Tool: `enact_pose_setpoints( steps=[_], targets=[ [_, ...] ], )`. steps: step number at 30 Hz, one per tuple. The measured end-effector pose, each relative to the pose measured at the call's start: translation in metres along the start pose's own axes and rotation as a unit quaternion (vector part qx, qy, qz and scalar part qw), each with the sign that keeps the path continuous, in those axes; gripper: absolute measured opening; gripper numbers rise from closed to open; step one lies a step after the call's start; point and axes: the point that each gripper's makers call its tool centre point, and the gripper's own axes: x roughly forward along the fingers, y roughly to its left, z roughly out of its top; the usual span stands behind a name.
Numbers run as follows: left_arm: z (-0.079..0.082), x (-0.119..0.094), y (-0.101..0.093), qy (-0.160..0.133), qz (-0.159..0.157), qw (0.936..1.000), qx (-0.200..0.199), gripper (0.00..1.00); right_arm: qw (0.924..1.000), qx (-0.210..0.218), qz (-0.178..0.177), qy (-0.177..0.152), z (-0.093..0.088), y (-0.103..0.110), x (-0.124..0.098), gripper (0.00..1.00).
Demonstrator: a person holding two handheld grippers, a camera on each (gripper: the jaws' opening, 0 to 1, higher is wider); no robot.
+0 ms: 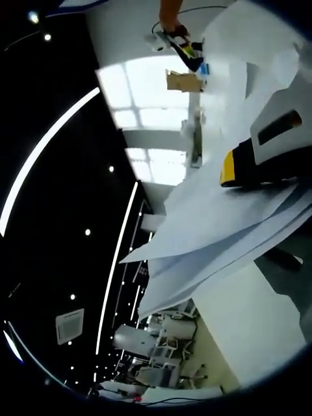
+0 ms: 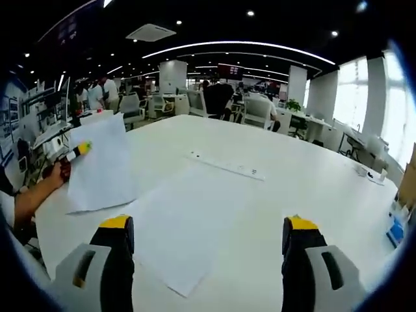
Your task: Organize the stack of printing papers by aligning and flattening the scattered papers on the table
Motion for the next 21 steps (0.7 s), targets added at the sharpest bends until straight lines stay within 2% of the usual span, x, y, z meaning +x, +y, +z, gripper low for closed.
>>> enact_pose_setpoints(
  steps=[8, 21],
  targets=[
    [0.000, 0.001, 0.001, -0.001, 0.000, 1.0000, 0.002, 0.11, 0.9998, -0.004, -0.005, 0.017, -0.007, -0.006, 0.011, 0.90],
    [-0.002, 0.002, 0.001, 0.003, -0.004, 1.0000, 0.007, 0.11, 0.9995, 0.007, -0.019, 0.025, 0.001, -0.025, 0.022, 0.90]
  ],
)
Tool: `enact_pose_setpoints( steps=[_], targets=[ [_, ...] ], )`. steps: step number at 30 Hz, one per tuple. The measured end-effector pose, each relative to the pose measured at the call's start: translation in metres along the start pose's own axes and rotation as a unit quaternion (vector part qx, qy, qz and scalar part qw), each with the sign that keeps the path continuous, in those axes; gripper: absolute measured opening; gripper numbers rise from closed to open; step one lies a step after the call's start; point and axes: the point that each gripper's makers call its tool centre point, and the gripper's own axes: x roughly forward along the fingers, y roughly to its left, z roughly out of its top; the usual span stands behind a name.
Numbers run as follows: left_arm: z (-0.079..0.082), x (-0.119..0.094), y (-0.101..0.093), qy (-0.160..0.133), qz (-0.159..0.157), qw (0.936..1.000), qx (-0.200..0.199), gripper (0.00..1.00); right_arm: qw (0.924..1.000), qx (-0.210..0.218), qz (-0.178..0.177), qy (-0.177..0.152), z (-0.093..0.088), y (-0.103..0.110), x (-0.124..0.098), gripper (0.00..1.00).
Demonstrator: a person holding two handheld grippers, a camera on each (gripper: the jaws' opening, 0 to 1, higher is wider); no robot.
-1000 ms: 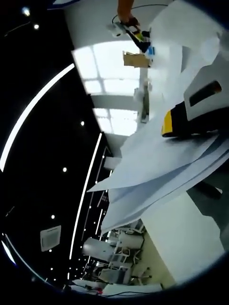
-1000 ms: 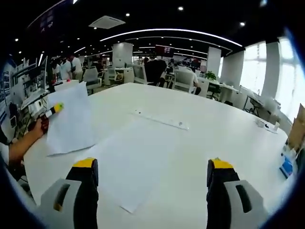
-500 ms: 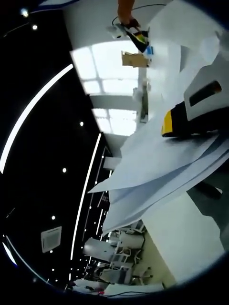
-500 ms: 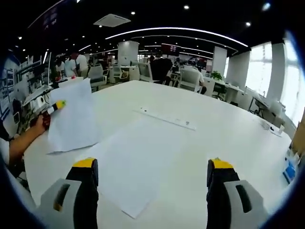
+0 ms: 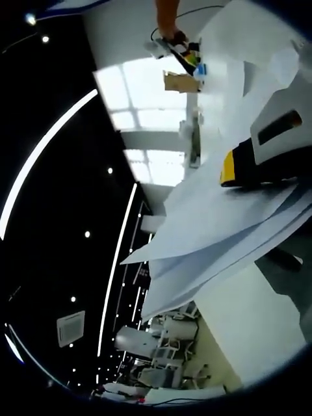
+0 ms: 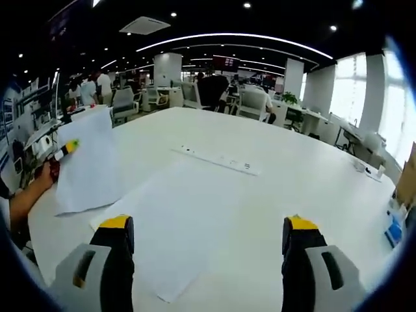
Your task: Organize the stack of printing papers by aligning and flattening the scattered papers on the table
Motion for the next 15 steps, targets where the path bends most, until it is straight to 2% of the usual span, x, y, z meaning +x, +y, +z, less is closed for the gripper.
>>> enact_pose_setpoints(
  steps=[6, 15],
  targets=[
    [-0.001, 0.000, -0.001, 0.001, -0.001, 1.0000, 0.000, 0.11, 0.9999, -0.015, -0.007, 0.003, 0.007, -0.006, 0.010, 0.90],
    [-0.002, 0.000, -0.002, 0.005, -0.003, 1.0000, 0.001, 0.11, 0.9997, -0.023, -0.005, 0.012, 0.007, -0.004, 0.027, 0.90]
  ],
)
